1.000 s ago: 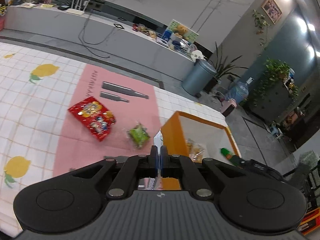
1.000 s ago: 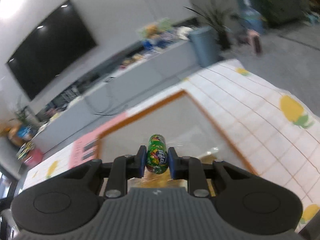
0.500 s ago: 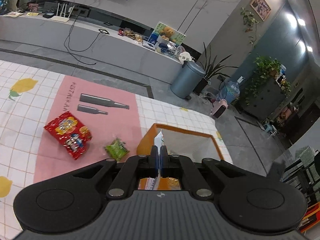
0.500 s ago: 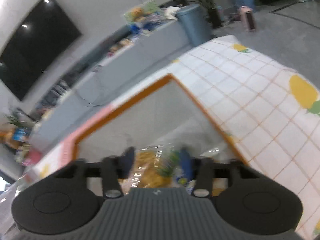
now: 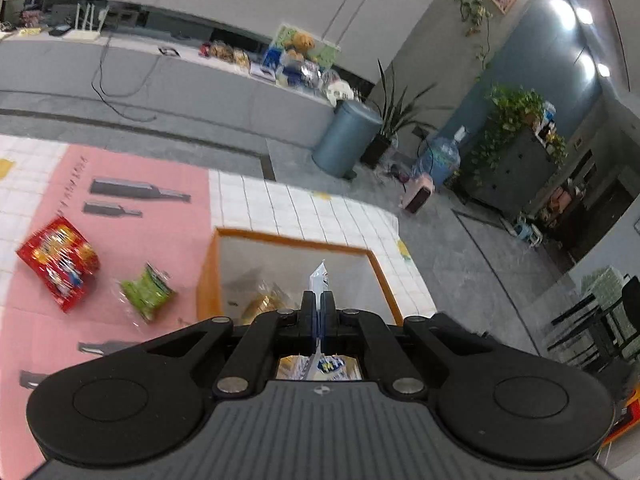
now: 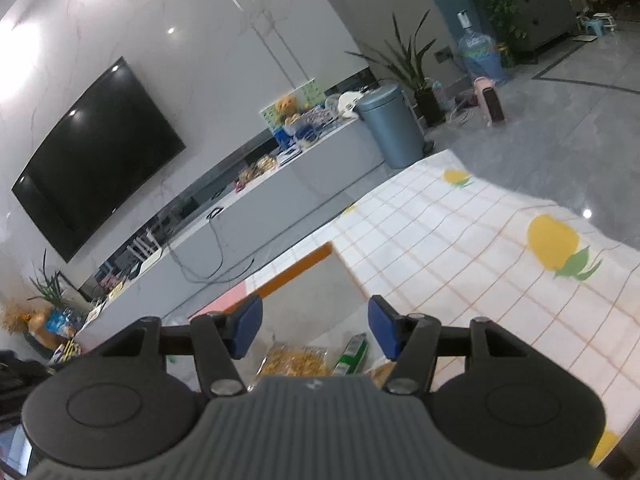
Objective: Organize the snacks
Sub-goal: 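Lower the white packet into the box and open the left tool, then move both tools back over the remaining snacks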
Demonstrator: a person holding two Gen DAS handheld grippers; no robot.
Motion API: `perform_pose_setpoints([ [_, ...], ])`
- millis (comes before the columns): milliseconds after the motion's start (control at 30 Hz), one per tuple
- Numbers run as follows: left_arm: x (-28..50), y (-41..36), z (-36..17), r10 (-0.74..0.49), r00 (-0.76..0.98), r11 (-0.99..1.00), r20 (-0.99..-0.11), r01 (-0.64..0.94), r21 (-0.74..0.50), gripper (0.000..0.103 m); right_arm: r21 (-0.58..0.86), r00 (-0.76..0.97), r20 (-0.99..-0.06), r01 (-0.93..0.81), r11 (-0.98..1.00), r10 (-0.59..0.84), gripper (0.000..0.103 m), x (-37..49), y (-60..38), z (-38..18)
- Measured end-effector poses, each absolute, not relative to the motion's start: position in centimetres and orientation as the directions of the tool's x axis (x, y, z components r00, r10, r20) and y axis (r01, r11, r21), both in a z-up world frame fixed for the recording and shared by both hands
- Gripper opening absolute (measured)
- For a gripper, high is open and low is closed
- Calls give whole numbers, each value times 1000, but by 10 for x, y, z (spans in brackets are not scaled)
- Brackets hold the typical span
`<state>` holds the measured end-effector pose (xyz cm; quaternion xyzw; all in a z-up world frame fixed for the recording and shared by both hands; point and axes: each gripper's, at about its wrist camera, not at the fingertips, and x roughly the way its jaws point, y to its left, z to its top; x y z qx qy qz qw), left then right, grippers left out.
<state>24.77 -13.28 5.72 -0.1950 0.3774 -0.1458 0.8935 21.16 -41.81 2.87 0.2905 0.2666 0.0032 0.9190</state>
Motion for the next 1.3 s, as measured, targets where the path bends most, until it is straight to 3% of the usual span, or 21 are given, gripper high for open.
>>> perform_pose_setpoints([
  [300, 257, -167, 5, -480, 543, 857, -690, 123, -500, 0, 560, 855, -488, 153, 814, 175, 55, 216, -422, 27],
  [600, 243, -160, -8, -566, 452, 800, -689, 101, -591, 0, 551, 847, -503, 163, 819, 170, 54, 216, -420, 25],
  [867, 230, -163, -8, -533, 386, 845, -753, 208, -492, 1, 541, 842, -511, 159, 826, 173, 54, 219, -416, 25],
  [933, 228, -163, -10, -531, 381, 847, -757, 220, -484, 7, 539, 841, -513, 157, 827, 174, 54, 220, -415, 25],
  [1000, 223, -162, -5, -515, 411, 857, -752, 238, -457, 39, 533, 840, -514, 153, 832, 174, 53, 220, -413, 26],
  [1067, 215, -160, 4, -489, 467, 872, -736, 262, -413, 61, 524, 840, -514, 150, 838, 171, 53, 220, -412, 27],
  [1300, 195, -131, 28, -446, 547, 893, -708, 219, -394, 67, 502, 843, -510, 131, 855, 171, 53, 218, -404, 30],
])
